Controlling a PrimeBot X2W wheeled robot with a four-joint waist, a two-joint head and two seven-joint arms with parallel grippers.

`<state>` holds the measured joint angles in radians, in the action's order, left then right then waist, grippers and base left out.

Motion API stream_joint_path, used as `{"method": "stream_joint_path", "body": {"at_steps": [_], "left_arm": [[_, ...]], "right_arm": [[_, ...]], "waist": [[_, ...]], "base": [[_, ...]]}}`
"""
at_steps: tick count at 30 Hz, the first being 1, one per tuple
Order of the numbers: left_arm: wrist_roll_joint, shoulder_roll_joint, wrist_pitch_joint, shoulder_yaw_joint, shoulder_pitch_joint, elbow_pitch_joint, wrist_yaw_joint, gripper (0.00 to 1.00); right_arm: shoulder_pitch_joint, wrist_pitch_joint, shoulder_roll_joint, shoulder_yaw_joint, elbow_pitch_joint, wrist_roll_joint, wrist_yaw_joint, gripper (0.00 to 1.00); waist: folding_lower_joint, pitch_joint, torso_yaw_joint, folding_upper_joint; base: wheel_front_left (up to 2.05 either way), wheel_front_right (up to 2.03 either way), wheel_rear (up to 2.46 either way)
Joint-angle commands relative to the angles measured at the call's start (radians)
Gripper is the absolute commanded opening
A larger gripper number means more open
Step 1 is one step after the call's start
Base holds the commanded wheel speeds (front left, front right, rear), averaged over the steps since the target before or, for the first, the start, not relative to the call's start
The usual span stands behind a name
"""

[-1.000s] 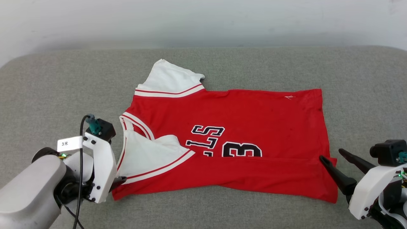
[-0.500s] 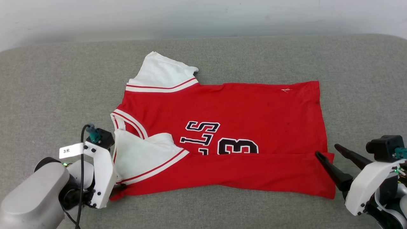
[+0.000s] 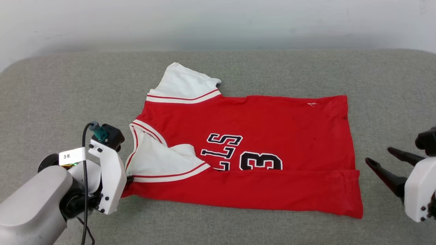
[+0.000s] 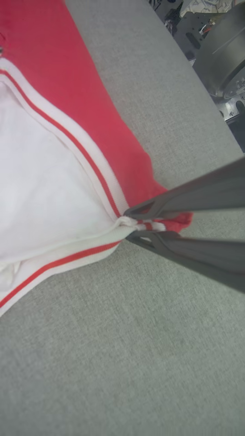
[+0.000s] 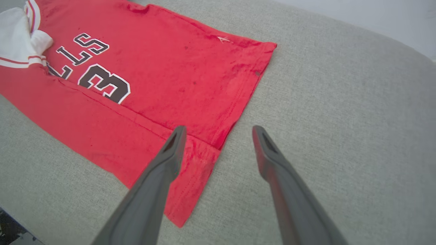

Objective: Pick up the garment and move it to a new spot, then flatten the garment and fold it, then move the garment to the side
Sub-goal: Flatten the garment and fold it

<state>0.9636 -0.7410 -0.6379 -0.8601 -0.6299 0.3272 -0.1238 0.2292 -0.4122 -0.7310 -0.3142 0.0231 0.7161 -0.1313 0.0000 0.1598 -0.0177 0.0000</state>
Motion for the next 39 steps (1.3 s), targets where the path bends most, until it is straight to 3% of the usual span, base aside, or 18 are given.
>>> {"method": "stream_joint_path", "body": {"at_steps": [1, 6, 12, 24, 35, 36, 37, 38, 39], "left_arm": [[0.001, -0.002, 0.008, 0.006, -0.007, -0.013, 0.004, 0.0], [-0.007, -0.022, 0.024, 0.016, 0.009, -0.092, 0.032, 0.0], [-0.022, -0.023, 0.021, 0.007, 0.023, -0.16, 0.061, 0.0], [-0.046, -0.019, 0.02, 0.0, -0.005, -0.207, 0.08, 0.0], [-0.053, -0.01, 0.033, -0.007, -0.011, -0.189, 0.076, 0.0], [-0.053, -0.01, 0.034, -0.008, -0.008, -0.187, 0.076, 0.0], [-0.052, -0.01, 0.034, -0.01, -0.004, -0.185, 0.076, 0.0], [-0.05, -0.01, 0.034, -0.011, 0.001, -0.183, 0.075, 0.0], [-0.047, -0.009, 0.035, -0.012, 0.006, -0.181, 0.075, 0.0]], "right_arm": [[0.012, -0.024, -0.014, 0.001, -0.01, 0.011, 0.001, 1.0], [-0.013, -0.197, -0.065, 0.012, -0.043, 0.042, 0.001, 1.0], [-0.058, -0.324, -0.048, 0.001, -0.036, 0.061, 0.001, 1.0], [-0.022, -0.353, 0.056, -0.057, 0.078, 0.031, 0.001, 1.0], [-0.038, -0.312, 0.118, -0.275, 0.239, 0.007, -0.002, 1.0], [-0.034, -0.303, 0.118, -0.286, 0.245, 0.009, -0.002, 0.52], [-0.029, -0.293, 0.119, -0.295, 0.251, 0.012, -0.003, 0.11], [-0.021, -0.281, 0.119, -0.3, 0.255, 0.015, -0.003, 0.0], [-0.01, -0.269, 0.117, -0.301, 0.259, 0.016, -0.003, 0.0]], "waist": [[0.0, -0.002, 0.004, 0.0], [0.0, -0.001, 0.018, 0.0], [0.0, 0.01, 0.033, 0.0], [0.0, 0.065, 0.057, 0.0], [0.0, 0.094, 0.066, 0.0], [0.0, 0.093, 0.066, 0.0], [0.0, 0.092, 0.065, 0.0], [0.0, 0.089, 0.063, 0.0], [0.0, 0.086, 0.061, 0.0]], "base": [[0.0, 0.0, 0.0], [0.0, 0.0, 0.0], [0.0, 0.0, 0.0], [0.0, 0.0, 0.0], [0.0, 0.0, 0.0], [0.0, 0.0, 0.0], [0.0, 0.0, 0.0], [0.0, 0.0, 0.0], [0.0, 0.0, 0.0]]}}
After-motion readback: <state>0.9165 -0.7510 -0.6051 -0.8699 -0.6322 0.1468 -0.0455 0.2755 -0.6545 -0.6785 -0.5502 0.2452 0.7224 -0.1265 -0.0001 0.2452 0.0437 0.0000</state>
